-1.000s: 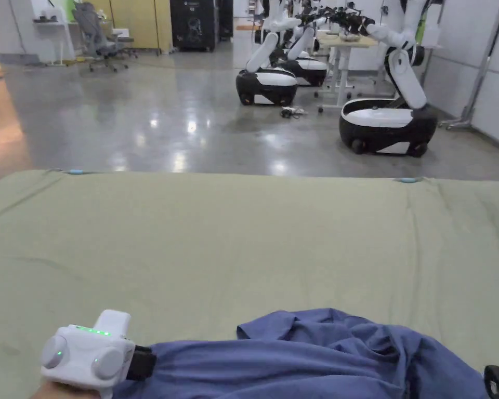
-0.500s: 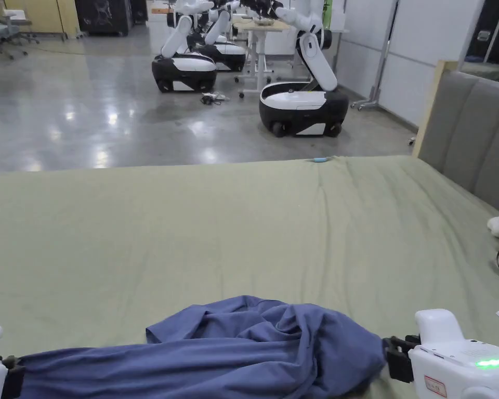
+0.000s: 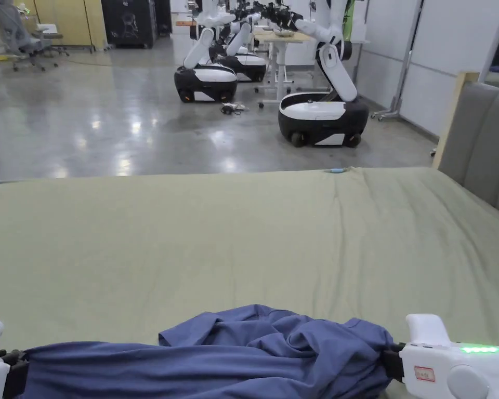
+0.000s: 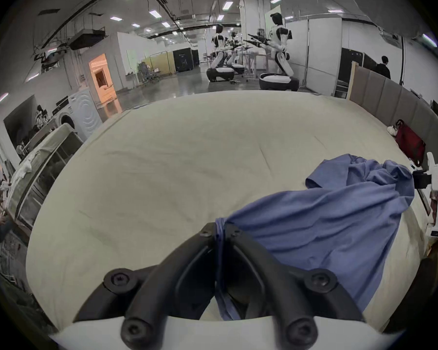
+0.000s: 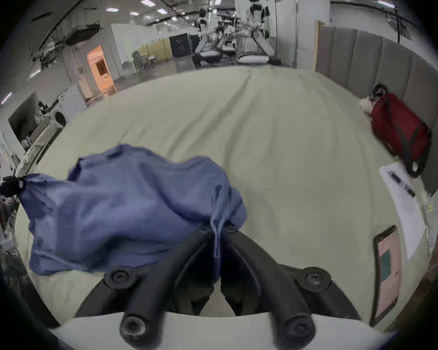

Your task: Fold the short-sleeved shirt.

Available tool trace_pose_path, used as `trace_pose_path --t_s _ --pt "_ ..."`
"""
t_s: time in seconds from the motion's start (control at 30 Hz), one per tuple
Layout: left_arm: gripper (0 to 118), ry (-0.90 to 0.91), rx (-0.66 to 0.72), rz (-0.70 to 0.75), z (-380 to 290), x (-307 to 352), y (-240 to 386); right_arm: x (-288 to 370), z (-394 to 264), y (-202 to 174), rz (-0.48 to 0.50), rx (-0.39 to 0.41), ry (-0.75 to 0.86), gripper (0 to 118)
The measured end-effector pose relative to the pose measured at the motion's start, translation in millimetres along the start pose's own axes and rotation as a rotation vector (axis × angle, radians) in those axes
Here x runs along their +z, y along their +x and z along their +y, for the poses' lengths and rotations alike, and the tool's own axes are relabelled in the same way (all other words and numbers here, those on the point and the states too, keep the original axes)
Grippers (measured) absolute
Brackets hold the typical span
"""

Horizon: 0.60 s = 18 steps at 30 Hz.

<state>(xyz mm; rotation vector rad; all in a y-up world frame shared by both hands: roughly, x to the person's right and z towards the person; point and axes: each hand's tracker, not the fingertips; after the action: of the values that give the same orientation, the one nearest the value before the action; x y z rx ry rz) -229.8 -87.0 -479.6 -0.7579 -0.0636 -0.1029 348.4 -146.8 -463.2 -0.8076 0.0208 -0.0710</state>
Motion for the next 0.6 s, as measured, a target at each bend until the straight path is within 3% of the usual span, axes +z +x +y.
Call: trace_pose_path --t_s 0.1,0.3,0.6 --pt "2 0.044 -0.015 0.014 21.8 10.7 -10.0 36.5 35.8 -5.4 0.034 -0.001 0.048 6" --pt "2 0.201 -0.035 0.046 96.3 50.3 -25.2 109.0 132.8 -33.4 0.013 0.123 0.225 6" --pt "2 0.454 -0.022 0.081 227.1 114.6 -45.9 208.0 272.4 -64.9 -0.008 0.153 0.507 6"
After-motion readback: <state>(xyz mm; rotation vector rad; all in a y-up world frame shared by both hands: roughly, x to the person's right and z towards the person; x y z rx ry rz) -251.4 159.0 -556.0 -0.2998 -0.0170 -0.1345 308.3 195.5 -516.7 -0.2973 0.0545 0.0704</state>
